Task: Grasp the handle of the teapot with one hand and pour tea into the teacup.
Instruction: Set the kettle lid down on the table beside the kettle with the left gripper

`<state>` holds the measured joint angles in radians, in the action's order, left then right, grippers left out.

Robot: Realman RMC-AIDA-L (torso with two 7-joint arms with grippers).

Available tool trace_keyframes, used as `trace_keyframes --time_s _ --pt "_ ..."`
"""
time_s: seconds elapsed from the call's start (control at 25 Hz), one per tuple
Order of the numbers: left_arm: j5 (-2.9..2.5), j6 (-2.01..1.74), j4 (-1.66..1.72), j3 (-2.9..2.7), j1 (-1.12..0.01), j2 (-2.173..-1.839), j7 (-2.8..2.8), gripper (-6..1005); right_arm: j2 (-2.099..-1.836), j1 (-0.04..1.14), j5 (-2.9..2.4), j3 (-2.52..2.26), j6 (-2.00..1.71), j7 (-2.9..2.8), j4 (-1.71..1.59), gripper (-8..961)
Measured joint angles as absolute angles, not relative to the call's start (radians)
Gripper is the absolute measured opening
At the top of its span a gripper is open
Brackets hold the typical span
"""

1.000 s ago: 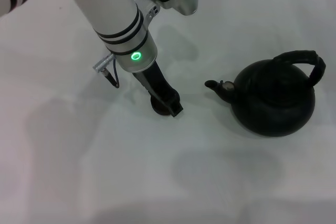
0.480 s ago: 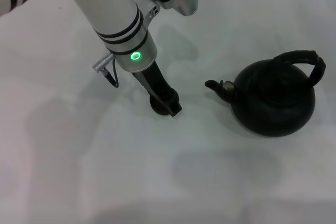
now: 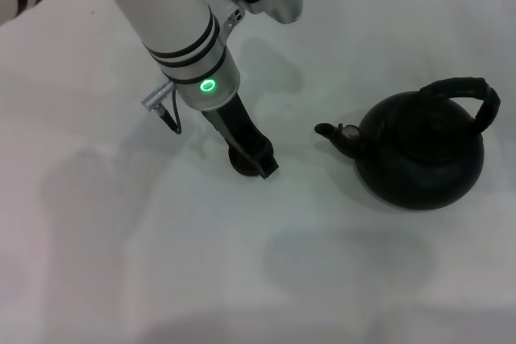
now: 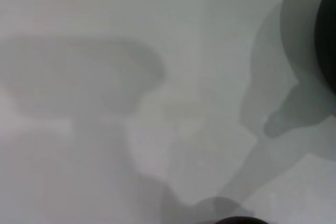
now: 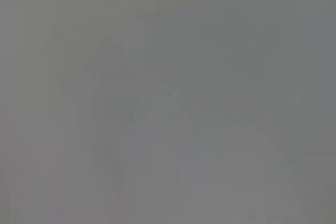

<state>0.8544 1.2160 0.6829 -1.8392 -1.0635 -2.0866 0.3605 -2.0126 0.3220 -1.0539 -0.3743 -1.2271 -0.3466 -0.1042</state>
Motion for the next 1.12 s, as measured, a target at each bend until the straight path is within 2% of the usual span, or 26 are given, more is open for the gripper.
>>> trace_keyframes --time_s 0.16,0.36,1.12 --pt "0.854 1.220 0.683 -1.839 -1.060 -2.087 0.360 708 -2.013 0.321 -1.054 -0.374 -1.228 -0.347 -0.104 873" --pt "0.855 1.221 0.686 -1.839 -1.059 -2.088 0.360 785 -2.013 0.318 -1.054 -0.374 -1.229 -0.347 -0.104 873" --pt "0.800 1.341 0.788 -1.839 -0.989 -2.081 0.323 784 -2.013 0.313 -1.054 -0.374 -1.229 -0.347 -0.104 872"
